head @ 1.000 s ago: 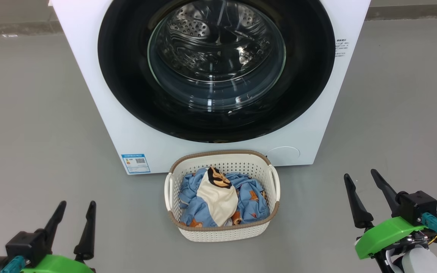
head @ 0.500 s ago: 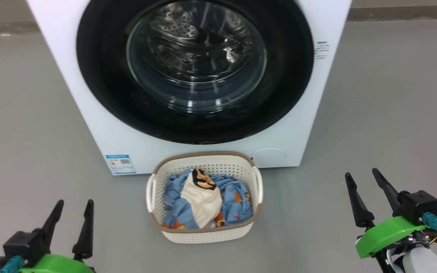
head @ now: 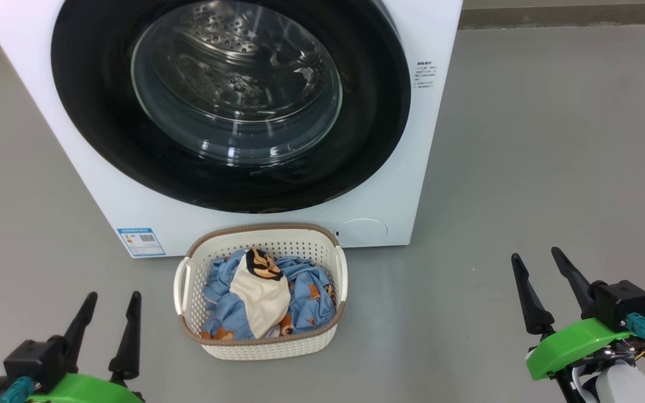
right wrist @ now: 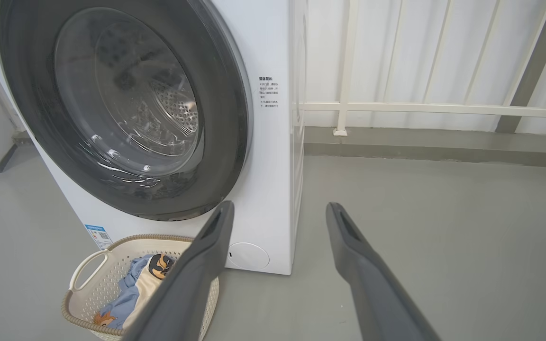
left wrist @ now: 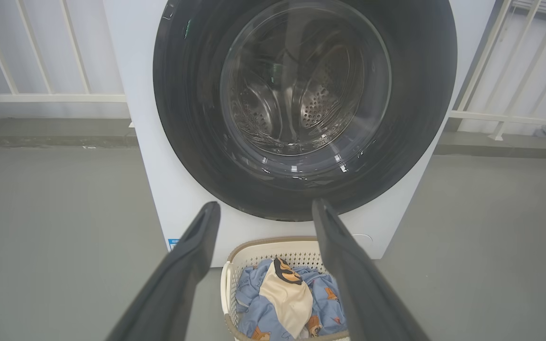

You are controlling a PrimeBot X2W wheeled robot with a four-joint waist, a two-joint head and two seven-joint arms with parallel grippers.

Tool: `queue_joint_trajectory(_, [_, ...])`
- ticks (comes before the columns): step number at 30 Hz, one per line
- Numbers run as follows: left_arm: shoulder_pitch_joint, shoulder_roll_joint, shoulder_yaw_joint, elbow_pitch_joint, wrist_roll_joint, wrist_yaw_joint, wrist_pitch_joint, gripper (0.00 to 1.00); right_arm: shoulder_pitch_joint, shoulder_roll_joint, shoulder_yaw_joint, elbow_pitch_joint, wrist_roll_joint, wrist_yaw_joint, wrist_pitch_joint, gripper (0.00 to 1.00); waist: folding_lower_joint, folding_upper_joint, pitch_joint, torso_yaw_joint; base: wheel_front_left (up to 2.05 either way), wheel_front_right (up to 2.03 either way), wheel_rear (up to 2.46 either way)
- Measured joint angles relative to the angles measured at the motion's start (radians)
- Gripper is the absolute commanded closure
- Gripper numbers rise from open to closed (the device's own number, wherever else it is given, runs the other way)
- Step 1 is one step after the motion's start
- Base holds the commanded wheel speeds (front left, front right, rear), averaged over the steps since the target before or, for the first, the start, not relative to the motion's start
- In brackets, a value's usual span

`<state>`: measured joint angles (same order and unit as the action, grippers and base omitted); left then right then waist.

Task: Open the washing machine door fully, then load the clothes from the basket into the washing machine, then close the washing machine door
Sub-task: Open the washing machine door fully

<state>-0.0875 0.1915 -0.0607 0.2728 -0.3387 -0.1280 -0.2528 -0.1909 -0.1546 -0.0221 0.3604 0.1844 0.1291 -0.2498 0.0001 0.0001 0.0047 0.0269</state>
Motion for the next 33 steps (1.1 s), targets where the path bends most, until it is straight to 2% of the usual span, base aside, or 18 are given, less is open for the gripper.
queue_joint_trajectory(33, [0.001,-0.003,0.002,-0.012,0.026,0.0,-0.002,0.0,0.0,-0.001,0.0,-0.005,0.0,0.0,0.0,0.0,0.0,0.0,-0.014,0.004,0.02,0.02,-0.04])
